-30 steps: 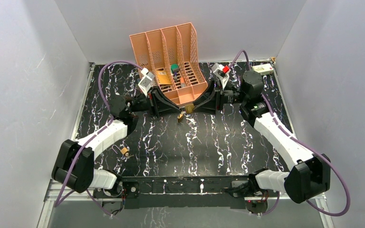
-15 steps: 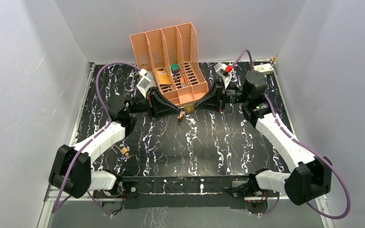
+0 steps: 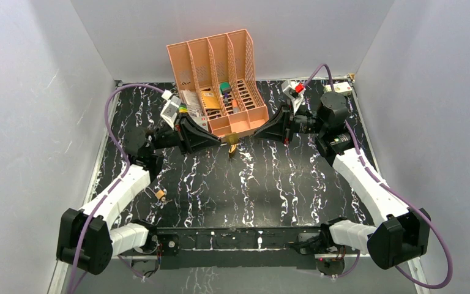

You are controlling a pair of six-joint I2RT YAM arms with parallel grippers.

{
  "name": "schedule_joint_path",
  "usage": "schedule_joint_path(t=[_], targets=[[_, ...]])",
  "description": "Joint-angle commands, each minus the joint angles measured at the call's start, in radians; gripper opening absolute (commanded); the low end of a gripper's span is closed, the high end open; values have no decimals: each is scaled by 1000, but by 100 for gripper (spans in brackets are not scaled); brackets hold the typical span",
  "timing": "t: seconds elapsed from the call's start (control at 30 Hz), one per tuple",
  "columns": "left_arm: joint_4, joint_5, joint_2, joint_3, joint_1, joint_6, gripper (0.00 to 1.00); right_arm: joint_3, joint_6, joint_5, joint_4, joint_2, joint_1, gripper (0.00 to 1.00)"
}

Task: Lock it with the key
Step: Lock the lock, then place the lock at the center of the board.

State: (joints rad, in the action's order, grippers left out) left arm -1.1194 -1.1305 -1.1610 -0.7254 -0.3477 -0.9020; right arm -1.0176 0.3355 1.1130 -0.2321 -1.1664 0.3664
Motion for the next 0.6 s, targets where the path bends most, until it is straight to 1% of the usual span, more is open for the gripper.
schedule_joint_path(t=[0.0,0.07,0.1,0.13,0.17,0.23,0.3,0.4,0.57], targets=[[60,-12,71,17,34,52,0,5,-22,-13,1,30,-8,0],[154,-5,100,16,45,95,0,9,-28,-17,10,34,-9,0],[233,4,113,7,46,138,0,12,-31,-20,14,36,-10,0],[337,27,128,-6,46,191,0,13,-34,-23,19,37,-11,0],[444,49,142,-23,46,279,0,13,-39,-28,25,37,-12,0],[677,119,166,-68,46,410,0,12,-50,-42,45,36,-13,0],[838,168,178,-107,46,494,0,5,-71,-75,81,35,-13,0],[954,225,192,-139,46,539,0,-7,-112,-150,157,27,-12,0],[1053,316,189,-161,46,549,0,4,-129,-206,202,13,-9,0]])
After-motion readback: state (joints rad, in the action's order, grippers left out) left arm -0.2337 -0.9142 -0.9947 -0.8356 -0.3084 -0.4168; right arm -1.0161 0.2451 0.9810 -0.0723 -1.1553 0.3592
